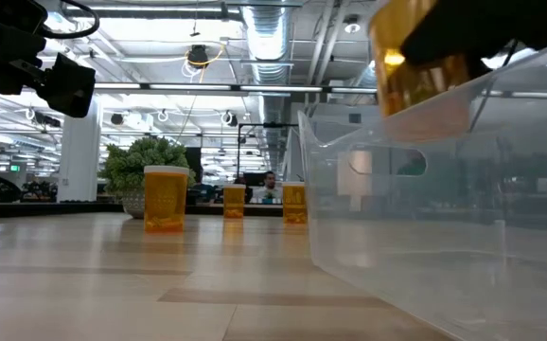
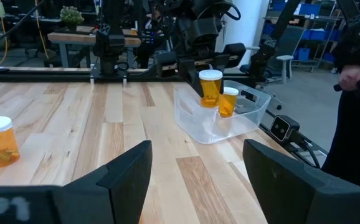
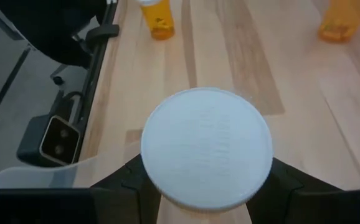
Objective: Pick and place pill bottles into a basket
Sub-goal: Put the orange pill bottle into the transparent bin
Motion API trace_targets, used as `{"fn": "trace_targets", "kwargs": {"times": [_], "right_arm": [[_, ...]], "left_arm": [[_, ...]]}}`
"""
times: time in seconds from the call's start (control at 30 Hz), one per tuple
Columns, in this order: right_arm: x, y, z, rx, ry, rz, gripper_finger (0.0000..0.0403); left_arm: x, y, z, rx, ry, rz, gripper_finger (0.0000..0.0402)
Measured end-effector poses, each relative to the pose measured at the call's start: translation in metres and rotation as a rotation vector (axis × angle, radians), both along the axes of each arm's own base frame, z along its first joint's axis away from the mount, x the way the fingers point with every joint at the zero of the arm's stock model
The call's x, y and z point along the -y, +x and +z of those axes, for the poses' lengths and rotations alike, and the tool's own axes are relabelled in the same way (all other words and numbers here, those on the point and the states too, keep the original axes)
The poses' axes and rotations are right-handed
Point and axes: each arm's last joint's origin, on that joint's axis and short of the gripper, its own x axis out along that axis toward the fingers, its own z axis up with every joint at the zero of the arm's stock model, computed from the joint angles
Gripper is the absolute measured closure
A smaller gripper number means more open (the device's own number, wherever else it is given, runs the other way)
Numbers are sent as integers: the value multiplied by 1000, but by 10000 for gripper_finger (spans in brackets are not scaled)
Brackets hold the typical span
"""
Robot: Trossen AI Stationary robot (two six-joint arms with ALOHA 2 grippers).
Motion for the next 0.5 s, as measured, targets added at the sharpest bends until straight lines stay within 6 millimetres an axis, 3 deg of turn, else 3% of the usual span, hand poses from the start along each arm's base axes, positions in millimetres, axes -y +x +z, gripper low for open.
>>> {"fn": "trace_targets", "kwargs": {"times": [0.27,0.5], "right_arm": [[6,8,2,27,15,-3,233],[3,20,-13,9,31,24,232]], "left_arm": [[0,0,0,0,0,0,159],[0,0,0,0,0,0,159]]}}
